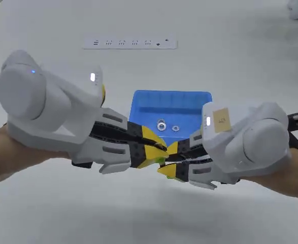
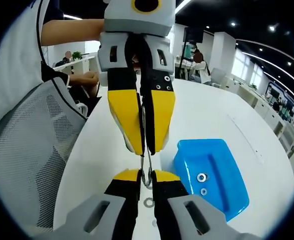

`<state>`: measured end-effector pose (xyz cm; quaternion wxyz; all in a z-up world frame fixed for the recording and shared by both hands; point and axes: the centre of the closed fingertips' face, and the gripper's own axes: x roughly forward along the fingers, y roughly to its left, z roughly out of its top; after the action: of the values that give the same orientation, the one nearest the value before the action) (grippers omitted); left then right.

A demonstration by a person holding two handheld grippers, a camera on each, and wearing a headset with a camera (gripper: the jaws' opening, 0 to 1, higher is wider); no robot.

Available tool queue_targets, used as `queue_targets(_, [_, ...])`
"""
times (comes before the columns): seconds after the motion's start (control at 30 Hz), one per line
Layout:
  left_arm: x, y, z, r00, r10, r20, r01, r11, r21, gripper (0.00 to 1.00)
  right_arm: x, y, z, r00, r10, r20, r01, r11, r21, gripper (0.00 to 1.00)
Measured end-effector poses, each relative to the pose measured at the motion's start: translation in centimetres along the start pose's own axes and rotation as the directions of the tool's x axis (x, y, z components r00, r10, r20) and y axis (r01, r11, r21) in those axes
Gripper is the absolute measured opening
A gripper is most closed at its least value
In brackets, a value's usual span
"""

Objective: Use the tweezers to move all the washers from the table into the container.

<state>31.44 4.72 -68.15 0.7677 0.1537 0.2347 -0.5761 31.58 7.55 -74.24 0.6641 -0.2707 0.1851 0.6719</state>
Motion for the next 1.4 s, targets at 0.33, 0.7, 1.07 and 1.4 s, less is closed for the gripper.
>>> queue_targets(0.33, [-1.5, 0.6, 2.5, 0.9994, 0.033, 0.006, -0.033, 0.997, 0.076, 0.07, -1.3, -1.5, 2.4, 0.9967, -0.065, 0.05, 0.065, 0.998, -0.014, 0.1])
queue_targets(0.7, [-1.8, 3.2, 4.7, 0.9978, 0.055, 0.036, -0.06, 0.989, 0.137, 0.07, -2.4, -5.0, 3.7, 0.9894, -0.129, 0.068, 0.132, 0.99, -0.044, 0.1])
queue_targets(1.07, [-0.1, 7.1, 4.1, 0.9964, 0.072, 0.044, -0.078, 0.987, 0.144, 0.07, -1.5, -8.6, 2.0, 0.9834, -0.174, 0.052, 0.174, 0.985, -0.01, 0.1])
queue_targets(1.4, [1.7, 8.6, 1.7, 0.9975, 0.052, 0.046, -0.056, 0.995, 0.084, 0.08, 0.4, -9.4, -0.5, 0.9895, -0.144, -0.001, 0.144, 0.989, 0.008, 0.1])
